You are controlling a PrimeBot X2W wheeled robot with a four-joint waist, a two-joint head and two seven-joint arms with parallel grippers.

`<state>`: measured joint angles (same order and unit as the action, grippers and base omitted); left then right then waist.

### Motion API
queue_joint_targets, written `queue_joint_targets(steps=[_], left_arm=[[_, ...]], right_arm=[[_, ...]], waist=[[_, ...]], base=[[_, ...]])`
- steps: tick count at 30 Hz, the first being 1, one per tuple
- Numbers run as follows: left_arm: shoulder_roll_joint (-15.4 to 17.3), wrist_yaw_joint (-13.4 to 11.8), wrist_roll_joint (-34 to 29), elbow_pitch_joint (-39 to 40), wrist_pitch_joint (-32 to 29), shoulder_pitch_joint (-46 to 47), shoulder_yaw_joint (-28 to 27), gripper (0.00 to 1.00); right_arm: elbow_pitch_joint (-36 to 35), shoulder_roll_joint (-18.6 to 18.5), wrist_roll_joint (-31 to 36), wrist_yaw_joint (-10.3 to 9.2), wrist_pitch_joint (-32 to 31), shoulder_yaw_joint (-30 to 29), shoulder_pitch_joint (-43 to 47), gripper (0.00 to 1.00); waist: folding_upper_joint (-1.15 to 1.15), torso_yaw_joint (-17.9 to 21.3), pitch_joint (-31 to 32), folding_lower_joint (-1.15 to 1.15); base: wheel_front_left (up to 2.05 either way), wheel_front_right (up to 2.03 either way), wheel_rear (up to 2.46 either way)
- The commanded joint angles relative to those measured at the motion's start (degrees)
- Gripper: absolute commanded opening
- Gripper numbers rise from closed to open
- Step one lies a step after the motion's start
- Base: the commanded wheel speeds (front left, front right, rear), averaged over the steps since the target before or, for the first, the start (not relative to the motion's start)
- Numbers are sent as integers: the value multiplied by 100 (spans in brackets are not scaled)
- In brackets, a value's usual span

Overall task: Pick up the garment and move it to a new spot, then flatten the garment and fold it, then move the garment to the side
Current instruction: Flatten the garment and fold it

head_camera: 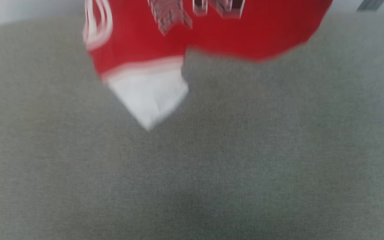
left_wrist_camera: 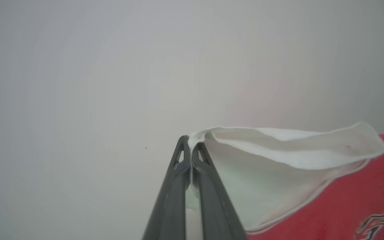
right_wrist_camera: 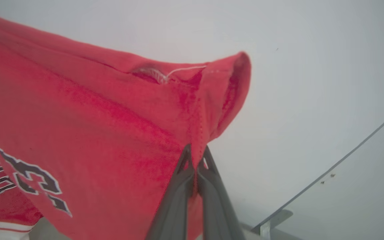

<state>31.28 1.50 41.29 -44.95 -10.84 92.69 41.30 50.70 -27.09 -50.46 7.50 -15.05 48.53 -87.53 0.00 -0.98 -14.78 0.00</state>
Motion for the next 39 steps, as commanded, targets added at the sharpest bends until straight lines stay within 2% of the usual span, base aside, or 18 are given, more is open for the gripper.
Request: queue_joint_targets(steps=[1,5,8,9,12,16,21,23,30,34,35,39], left_arm=[[-70,-62,-158,-116,300,254,-39,0],[-259,-180,-531,-399,1553,1001,-104,0],[-411,-224,-713,-554,2350,1446,-174,0],[-465,-221,-735,-612,2463,1510,-211,0],[-580,82,-773,-805,2566,1359,-152,0],[-693,420,-592,-1196,2543,914,-20,0],[-759,585,-177,-1554,1915,8,204,0],[-807,591,70,-1446,1550,-442,396,0],[-221,593,1135,-362,120,-1987,948,0],[29,593,1463,55,-294,-2582,1025,0],[197,528,1562,398,-488,-2970,1071,0],[540,195,1802,1268,-844,-3766,1165,0]], right_arm=[[191,52,192,-1,340,-51,-167,0],[836,256,826,-1,1727,-343,-762,0],[1293,435,1278,-1,2484,-423,-1038,0],[1449,494,1367,-1,2604,-445,-1097,0],[1754,733,1524,-1,2693,-382,-943,0],[1948,876,1447,-1,2368,-233,-466,0],[1832,870,1135,-1,1949,-85,263,0],[1718,795,1004,-1,1785,11,554,0],[1027,437,440,-1,1293,284,1551,0],[664,136,241,-1,1164,385,1926,0],[428,-16,83,-1,1087,444,2251,0],[-101,-366,-136,-1,930,593,2803,0]], waist=[[0,47,-456,0],[0,6,-911,0],[0,-48,-1123,0],[0,-76,-1170,0],[0,-140,-1218,0],[0,-263,-1119,0],[0,-378,-842,0],[0,-421,-715,0],[0,-514,-369,0],[0,-562,-236,0],[0,-589,-147,0],[0,-623,7,0]], base=[[0,0,0],[0,0,0],[0,0,0],[0,0,0],[0,0,0],[0,0,0],[0,0,0],[0,0,0],[0,0,0],[0,0,0],[0,0,0],[0,0,0]])
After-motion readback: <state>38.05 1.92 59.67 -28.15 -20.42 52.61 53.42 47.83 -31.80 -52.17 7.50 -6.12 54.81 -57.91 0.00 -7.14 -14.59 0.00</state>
